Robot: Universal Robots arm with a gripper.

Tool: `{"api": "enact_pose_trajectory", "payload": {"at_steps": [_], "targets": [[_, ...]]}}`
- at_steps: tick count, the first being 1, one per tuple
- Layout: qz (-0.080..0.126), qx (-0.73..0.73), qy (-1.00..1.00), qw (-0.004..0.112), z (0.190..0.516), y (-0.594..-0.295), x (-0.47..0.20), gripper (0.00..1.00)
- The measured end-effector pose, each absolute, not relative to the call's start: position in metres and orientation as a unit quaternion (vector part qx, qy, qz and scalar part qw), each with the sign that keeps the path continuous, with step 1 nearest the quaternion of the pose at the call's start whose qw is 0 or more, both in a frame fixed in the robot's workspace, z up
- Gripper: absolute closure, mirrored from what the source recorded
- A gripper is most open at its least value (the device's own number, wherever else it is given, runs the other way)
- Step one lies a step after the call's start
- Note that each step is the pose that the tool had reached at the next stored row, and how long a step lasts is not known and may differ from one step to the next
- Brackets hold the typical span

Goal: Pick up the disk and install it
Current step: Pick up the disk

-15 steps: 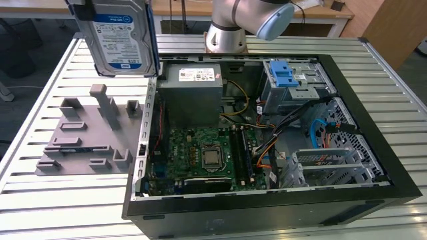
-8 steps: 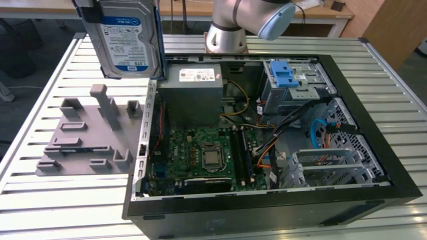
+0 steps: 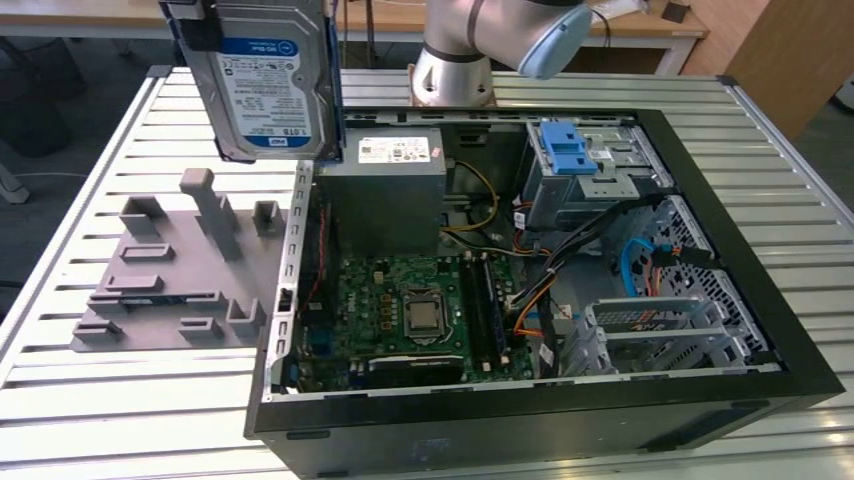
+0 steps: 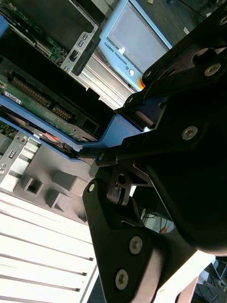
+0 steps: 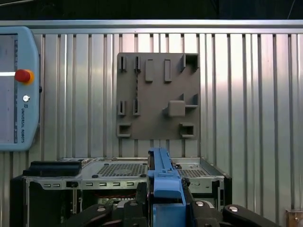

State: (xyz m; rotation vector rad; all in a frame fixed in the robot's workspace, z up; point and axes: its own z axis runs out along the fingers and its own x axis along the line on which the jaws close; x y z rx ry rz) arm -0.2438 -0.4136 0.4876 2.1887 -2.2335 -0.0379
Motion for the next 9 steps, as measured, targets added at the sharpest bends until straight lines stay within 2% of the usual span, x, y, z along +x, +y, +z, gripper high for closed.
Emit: {"api": "enact_pose_trajectory", "payload": {"at_steps": [6, 9], "targets": [[-0.012, 0.7, -0.714, 0.007, 0.4876, -0.4192, -0.2348, 0.64], [-0.016, 0.7, -0.714, 0.003, 0.4875, -0.4224, -0.2322, 0.64]]}}
